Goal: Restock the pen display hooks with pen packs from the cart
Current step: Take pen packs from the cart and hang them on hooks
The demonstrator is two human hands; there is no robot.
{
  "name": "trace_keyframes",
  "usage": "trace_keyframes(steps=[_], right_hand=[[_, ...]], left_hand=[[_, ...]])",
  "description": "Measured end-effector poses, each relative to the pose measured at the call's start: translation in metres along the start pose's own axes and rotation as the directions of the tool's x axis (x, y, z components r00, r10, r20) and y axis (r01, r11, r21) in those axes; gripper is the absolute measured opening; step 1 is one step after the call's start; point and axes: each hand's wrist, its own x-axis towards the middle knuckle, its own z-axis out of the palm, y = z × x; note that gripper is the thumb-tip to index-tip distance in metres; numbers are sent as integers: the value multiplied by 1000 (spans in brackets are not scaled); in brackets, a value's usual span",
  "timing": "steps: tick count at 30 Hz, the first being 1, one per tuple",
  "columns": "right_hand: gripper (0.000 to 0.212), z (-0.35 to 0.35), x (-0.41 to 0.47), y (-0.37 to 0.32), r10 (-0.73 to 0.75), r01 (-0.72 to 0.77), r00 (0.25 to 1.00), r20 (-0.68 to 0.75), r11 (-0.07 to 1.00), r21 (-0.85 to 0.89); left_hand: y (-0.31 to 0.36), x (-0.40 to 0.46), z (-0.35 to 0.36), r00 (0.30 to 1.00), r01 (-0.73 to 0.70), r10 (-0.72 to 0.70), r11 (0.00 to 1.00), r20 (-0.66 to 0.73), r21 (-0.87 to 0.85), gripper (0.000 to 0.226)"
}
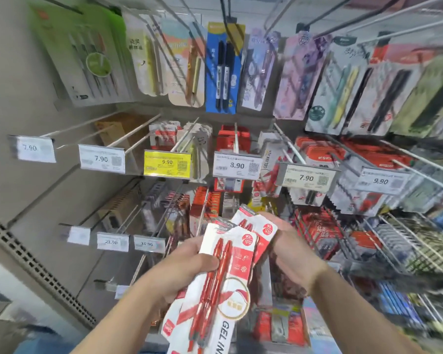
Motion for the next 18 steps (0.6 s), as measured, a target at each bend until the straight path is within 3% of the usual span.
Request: trace_keyframes(steps=[6, 9, 12, 14, 18], right_hand=[[37, -6, 2, -21, -153, 140, 985, -84, 980, -140], [31, -16, 5, -23, -221, 194, 964, -146, 965, -175], [13, -27, 9, -30, -241, 239, 940, -241, 970, -38], [16, -34, 12, -38, -236, 257, 940, -245, 965, 55], [13, -47, 15, -44, -209, 228, 935, -288, 973, 33]], left_hand=[[17, 11, 11, 996, 0, 0, 1000, 87, -2, 70], [22, 16, 17, 997, -18, 20, 999, 78, -30, 70], [24, 21, 25, 999, -27, 28, 1000, 45, -14, 71], [23, 23, 29, 999, -20, 19, 999, 31, 48, 73], [18, 24, 43, 1000, -11, 8, 987, 23, 158, 71]])
